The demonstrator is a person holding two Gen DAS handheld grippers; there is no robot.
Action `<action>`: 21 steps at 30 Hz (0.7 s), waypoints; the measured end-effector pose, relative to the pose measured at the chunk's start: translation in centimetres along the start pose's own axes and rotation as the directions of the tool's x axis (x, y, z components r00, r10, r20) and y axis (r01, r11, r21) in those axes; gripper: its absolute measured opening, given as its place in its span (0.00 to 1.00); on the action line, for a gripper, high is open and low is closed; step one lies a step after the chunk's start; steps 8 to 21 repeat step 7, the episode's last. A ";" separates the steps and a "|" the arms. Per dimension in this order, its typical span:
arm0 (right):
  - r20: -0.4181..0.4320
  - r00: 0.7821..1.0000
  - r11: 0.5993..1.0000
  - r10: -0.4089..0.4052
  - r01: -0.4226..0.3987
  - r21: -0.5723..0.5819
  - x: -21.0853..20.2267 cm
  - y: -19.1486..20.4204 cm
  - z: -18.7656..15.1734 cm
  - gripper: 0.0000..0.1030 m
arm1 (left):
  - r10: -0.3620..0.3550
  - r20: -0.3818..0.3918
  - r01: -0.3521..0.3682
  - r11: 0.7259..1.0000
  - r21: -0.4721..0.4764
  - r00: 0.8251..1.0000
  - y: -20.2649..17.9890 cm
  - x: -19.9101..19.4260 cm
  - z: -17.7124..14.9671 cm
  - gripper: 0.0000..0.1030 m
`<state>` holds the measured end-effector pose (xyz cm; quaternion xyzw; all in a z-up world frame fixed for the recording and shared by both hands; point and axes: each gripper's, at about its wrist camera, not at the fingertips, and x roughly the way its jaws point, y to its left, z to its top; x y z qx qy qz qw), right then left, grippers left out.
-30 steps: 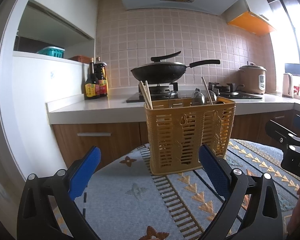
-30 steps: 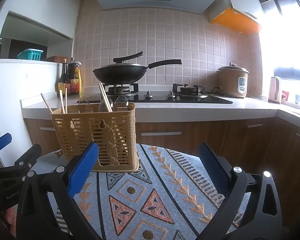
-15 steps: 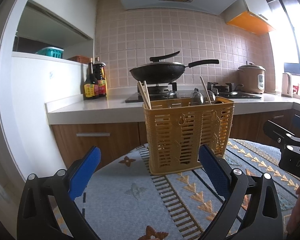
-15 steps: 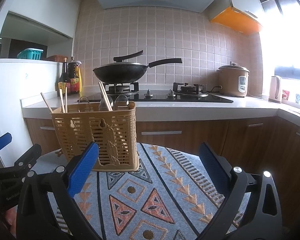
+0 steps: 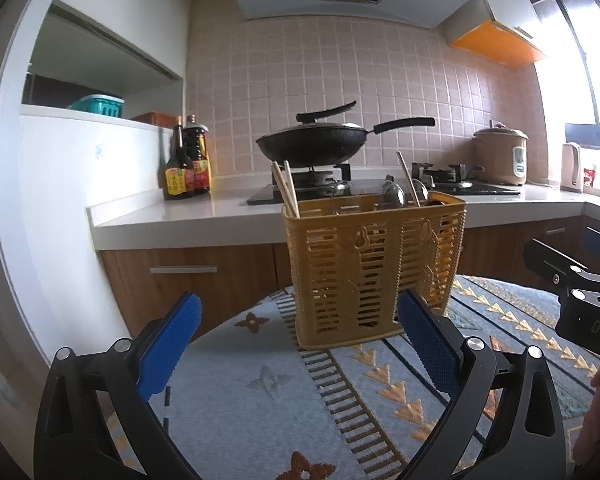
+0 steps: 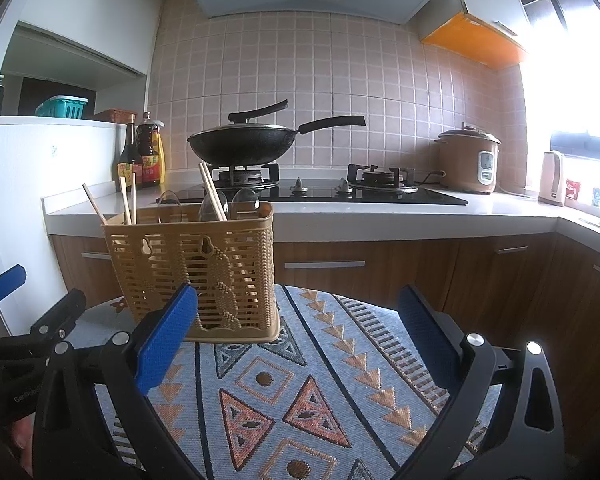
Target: Organize utensils
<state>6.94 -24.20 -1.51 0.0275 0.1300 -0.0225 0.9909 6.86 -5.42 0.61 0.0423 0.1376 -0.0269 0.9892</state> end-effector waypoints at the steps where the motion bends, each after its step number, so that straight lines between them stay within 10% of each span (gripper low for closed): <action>1: 0.000 1.000 1.000 0.000 0.000 0.000 0.0 0.0 0.0 0.93 | 0.002 -0.003 -0.002 1.000 -0.003 1.000 0.1 0.0 0.0 0.93; 21: -0.001 1.000 1.000 0.002 -0.002 0.004 0.0 0.0 0.0 0.93 | 0.000 -0.022 -0.001 0.998 -0.065 1.000 1.5 0.3 0.2 0.93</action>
